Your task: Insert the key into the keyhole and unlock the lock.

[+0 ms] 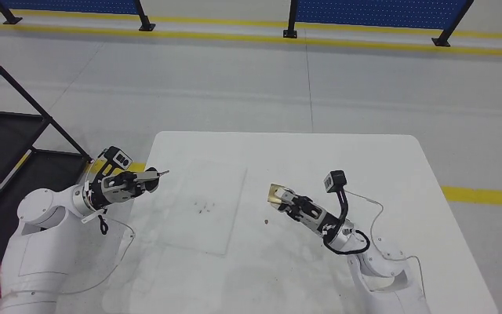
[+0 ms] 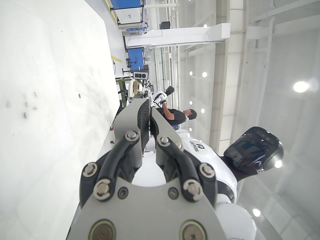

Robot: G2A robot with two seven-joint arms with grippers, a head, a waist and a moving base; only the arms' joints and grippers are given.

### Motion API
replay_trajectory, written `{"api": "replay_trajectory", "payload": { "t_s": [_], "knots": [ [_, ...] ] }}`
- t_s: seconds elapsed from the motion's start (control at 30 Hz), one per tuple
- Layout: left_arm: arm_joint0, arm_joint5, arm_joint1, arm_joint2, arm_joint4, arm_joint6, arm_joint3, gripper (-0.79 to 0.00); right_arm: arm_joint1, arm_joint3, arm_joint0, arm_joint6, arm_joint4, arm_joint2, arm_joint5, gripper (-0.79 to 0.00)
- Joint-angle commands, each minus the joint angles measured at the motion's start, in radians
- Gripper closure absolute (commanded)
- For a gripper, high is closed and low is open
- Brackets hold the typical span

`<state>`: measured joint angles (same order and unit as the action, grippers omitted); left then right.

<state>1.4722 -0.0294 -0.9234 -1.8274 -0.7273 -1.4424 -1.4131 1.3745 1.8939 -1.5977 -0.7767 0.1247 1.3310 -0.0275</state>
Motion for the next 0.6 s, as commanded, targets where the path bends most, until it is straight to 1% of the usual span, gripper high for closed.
{"api": "replay_trajectory", "payload": {
  "t_s": [0.0, 0.13, 0.27, 0.37, 0.43, 0.57],
  "knots": [
    [0.0, 0.0, 0.0, 0.0, 0.0, 0.0, 0.0, 0.0, -0.003, 0.0, 0.002, -0.014, -0.001, -0.002, -0.016, 0.0],
    [0.0, 0.0, 0.0, 0.0, 0.0, 0.0, 0.0, 0.0, -0.006, 0.0, 0.005, -0.033, 0.005, -0.008, -0.025, 0.0],
    [0.009, 0.003, -0.002, 0.03, 0.016, 0.029, -0.046, 0.0, -0.006, 0.0, 0.005, -0.033, 0.005, -0.008, -0.025, 0.0],
    [0.002, 0.022, -0.004, 0.075, 0.037, 0.031, -0.066, 0.0, -0.006, 0.0, 0.005, -0.033, 0.005, -0.008, -0.025, 0.0],
    [-0.016, 0.024, -0.004, 0.11, 0.084, 0.041, -0.077, 0.0, -0.006, 0.0, 0.005, -0.033, 0.005, -0.008, -0.025, 0.0],
    [-0.063, 0.022, -0.01, 0.19, 0.097, 0.02, -0.074, 0.0, -0.006, 0.0, 0.005, -0.033, 0.005, -0.008, -0.025, 0.0]
  ]
}}
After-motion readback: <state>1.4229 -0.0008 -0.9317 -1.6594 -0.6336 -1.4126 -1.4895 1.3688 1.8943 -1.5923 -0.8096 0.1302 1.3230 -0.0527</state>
